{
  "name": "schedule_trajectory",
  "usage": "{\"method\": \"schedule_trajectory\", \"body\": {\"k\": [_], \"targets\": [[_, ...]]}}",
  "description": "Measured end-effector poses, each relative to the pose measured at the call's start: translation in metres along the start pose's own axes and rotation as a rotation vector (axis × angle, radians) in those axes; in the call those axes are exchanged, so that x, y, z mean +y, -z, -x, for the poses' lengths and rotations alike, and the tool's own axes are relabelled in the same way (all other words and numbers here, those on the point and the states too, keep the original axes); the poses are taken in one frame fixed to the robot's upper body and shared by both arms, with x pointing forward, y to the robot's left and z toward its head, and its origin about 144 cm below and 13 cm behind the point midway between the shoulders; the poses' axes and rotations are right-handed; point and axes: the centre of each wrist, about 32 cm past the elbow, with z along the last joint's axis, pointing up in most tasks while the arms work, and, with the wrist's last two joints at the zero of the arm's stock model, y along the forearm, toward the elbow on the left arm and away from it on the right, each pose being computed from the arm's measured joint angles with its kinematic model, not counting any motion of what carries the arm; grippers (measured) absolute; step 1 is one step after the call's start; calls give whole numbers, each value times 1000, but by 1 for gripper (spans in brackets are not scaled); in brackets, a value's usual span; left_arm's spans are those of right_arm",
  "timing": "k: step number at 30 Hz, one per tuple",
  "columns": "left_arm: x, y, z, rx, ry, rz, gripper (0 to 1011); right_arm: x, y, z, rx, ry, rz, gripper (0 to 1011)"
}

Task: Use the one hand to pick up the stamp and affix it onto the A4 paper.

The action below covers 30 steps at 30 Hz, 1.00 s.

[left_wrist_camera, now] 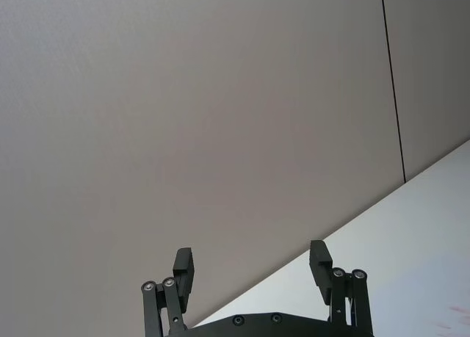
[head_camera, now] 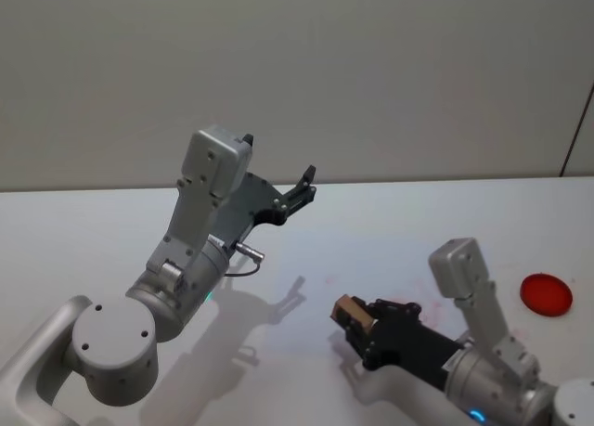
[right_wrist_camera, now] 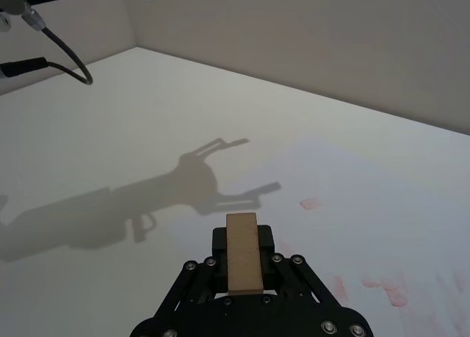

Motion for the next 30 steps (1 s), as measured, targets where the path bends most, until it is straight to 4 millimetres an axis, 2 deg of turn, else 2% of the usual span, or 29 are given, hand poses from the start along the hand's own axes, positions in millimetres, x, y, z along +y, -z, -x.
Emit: {"method": "schedule_trajectory", "body": {"k": [16, 30], "targets": [[0, 0, 0, 0, 0, 0, 1001, 24, 10, 14, -22, 5, 18, 220], [0, 0, 0, 0, 0, 0, 1001, 34, 14, 18, -29, 16, 29, 220]]}}
